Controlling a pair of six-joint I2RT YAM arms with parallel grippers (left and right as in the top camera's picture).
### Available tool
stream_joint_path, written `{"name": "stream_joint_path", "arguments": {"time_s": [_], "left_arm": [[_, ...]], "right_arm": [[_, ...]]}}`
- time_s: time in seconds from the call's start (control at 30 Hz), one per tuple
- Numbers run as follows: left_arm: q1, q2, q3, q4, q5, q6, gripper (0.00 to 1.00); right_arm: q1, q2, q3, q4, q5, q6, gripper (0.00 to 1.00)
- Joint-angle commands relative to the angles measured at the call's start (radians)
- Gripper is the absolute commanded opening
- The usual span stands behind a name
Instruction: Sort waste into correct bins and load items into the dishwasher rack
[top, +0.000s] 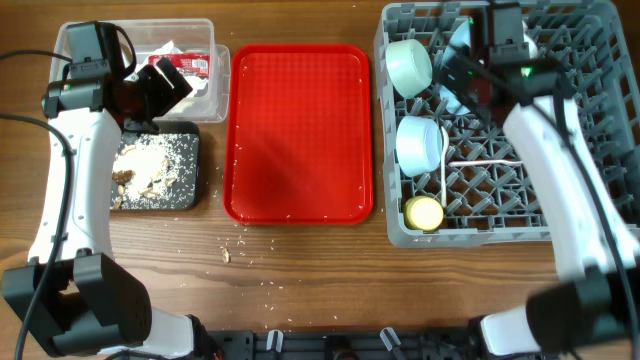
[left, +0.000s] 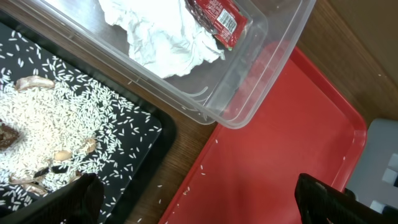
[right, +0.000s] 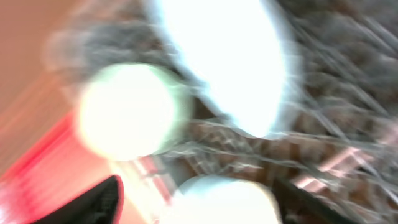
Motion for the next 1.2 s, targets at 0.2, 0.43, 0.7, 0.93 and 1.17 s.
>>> {"name": "stream_joint_path", "arguments": {"time_s": [0.2, 0.43, 0.7, 0.93, 1.17], "left_arm": [[0.001, 0.001, 0.013, 0.002, 0.008, 0.001, 1.0], [0.001, 0.001, 0.013, 0.002, 0.008, 0.001, 1.0], [0.001, 0.001, 0.013, 0.002, 0.008, 0.001, 1.0], [0.001, 0.001, 0.013, 0.002, 0.008, 0.001, 1.0], [0.001, 0.001, 0.013, 0.002, 0.008, 0.001, 1.0]], "right_arm": [[0.111, -0.167, 0.027, 0.147, -0.101, -0.117, 1.0], [0.098, -0.214, 0.027, 0.22, -0.071, -0.599, 1.0], [-0.13, -0.592, -0.32, 0.377, -0.294, -0.738, 1.0], [-0.273, -1.073, -0.9, 0.673, -0.357, -0.737, 1.0], [-0.281, -1.482, -1.304, 0.839, -0.372, -0.738, 1.0]]}}
